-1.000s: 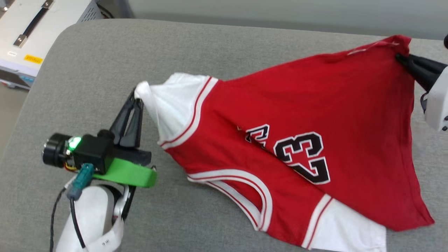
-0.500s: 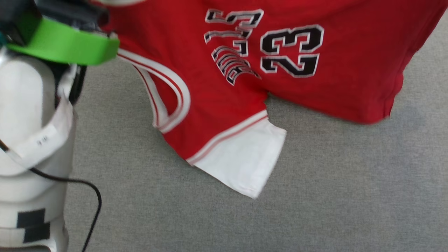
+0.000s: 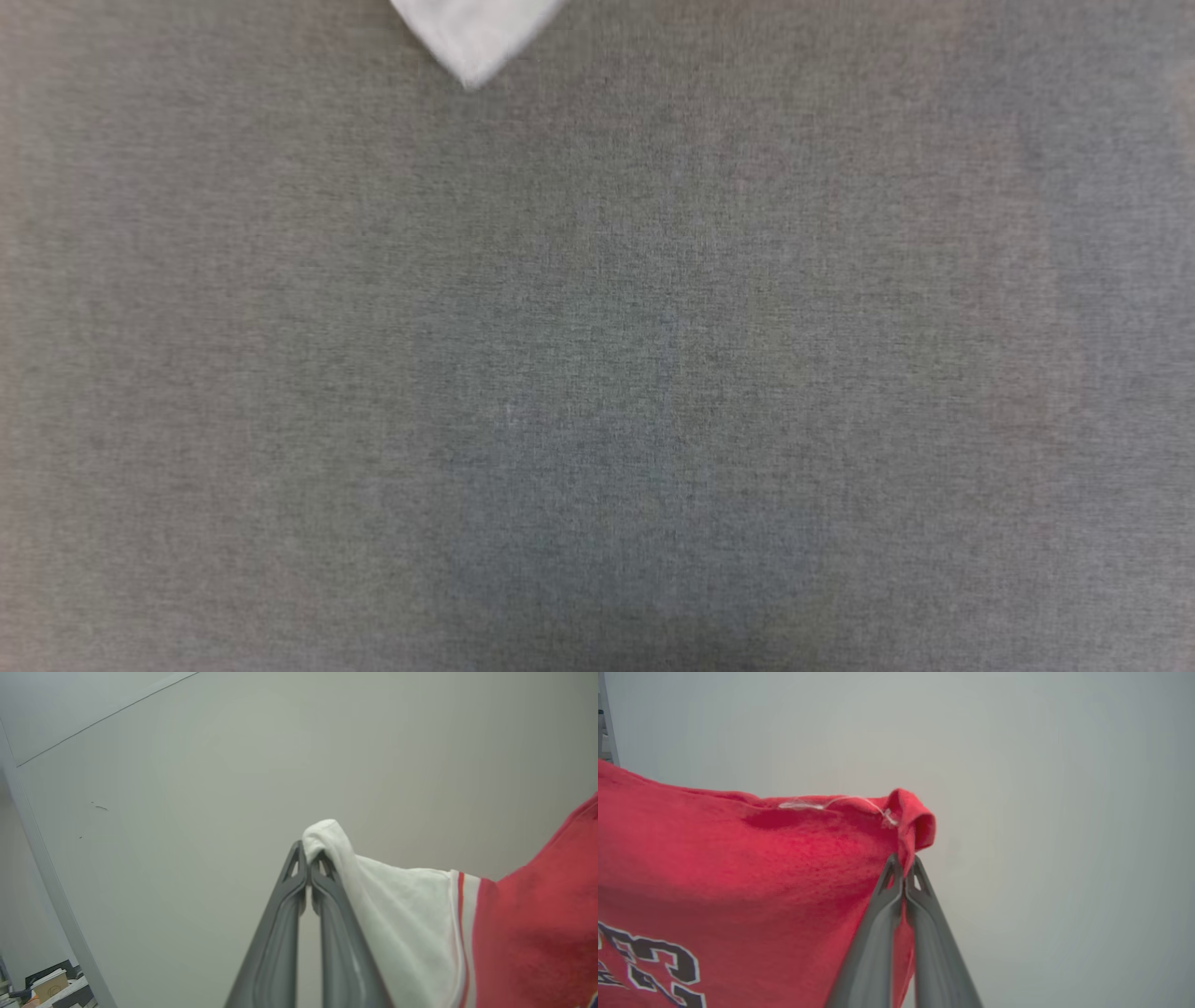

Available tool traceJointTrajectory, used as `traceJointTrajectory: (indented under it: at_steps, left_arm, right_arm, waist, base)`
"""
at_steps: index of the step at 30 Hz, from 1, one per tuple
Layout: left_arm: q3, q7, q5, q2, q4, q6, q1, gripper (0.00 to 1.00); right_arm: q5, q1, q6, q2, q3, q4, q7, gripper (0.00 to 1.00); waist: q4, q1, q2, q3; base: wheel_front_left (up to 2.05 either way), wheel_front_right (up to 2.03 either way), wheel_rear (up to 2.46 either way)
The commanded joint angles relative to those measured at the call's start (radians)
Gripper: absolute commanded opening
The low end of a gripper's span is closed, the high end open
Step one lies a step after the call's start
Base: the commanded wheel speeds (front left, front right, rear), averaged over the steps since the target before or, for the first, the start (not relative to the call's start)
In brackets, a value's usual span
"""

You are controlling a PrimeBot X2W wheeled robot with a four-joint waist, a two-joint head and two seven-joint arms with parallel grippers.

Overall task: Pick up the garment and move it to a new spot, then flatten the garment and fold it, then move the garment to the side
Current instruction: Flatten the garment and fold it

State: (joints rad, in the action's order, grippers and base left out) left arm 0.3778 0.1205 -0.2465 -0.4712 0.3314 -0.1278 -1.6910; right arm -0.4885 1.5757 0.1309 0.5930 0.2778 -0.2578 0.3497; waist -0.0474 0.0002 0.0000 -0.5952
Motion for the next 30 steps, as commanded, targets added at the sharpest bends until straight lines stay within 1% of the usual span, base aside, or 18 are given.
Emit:
traceJointTrajectory:
  at_steps: [1,4,8,11,14,18,22,26,30]
  left_arm:
    - [0.015,0.009,-0.005,-0.01,0.019,-0.003,-0.053,0.0]
    - [0.045,0.02,-0.014,-0.015,0.071,-0.003,-0.154,0.0]
    - [0.041,0.049,-0.046,0.0,0.154,-0.003,-0.223,0.0]
    - [0.072,0.07,-0.052,-0.002,0.205,-0.003,-0.23,0.0]
    - [0.097,0.091,-0.064,-0.006,0.242,-0.003,-0.208,0.0]
    - [0.113,0.116,-0.097,-0.005,0.274,-0.003,-0.142,0.0]
    - [0.13,0.133,-0.126,-0.021,0.267,-0.003,-0.033,0.0]
    - [0.131,0.139,-0.142,-0.036,0.237,0.001,0.102,0.0]
    - [0.114,0.141,-0.157,-0.051,0.161,0.021,0.27,0.0]
  right_arm:
    - [0.01,0.042,0.0,-0.012,0.01,-0.025,-0.015,0.0]
    - [0.02,0.139,0.0,-0.033,0.032,-0.097,-0.041,0.0]
    - [0.027,0.23,0.0,-0.051,0.068,-0.185,-0.08,0.0]
    - [0.024,0.257,0.0,-0.066,0.103,-0.241,-0.116,0.0]
    - [0.011,0.249,0.0,-0.069,0.145,-0.278,-0.142,0.0]
    - [-0.021,0.205,0.0,-0.06,0.213,-0.309,-0.177,0.0]
    - [-0.06,0.119,0.0,-0.058,0.267,-0.319,-0.217,0.0]
    - [-0.103,0.02,0.0,-0.043,0.321,-0.313,-0.255,0.0]
    - [-0.15,-0.094,0.0,-0.018,0.376,-0.298,-0.297,0.0]
  waist:
    - [0.016,-0.0002,0.0,-0.056]
    - [0.019,-0.0002,0.0,-0.07]
    - [0.015,-0.0002,0.0,-0.082]
    - [0.016,-0.0002,0.0,-0.093]
    - [0.017,-0.0002,0.0,-0.102]
    - [0.014,-0.0002,0.0,-0.108]
    - [0.015,-0.0002,0.0,-0.095]
    - [0.01,-0.0002,0.0,-0.066]
    - [0.005,-0.0002,0.0,-0.017]
  base:
    - [0.0,0.0,0.0]
    - [0.0,0.0,0.0]
    - [0.0,0.0,0.0]
    - [0.0,0.0,0.0]
    - [0.0,0.0,0.0]
    - [0.0,0.0,0.0]
    - [0.0,0.0,0.0]
    - [0.0,0.0,0.0]
    - [0.0,0.0,0.0]
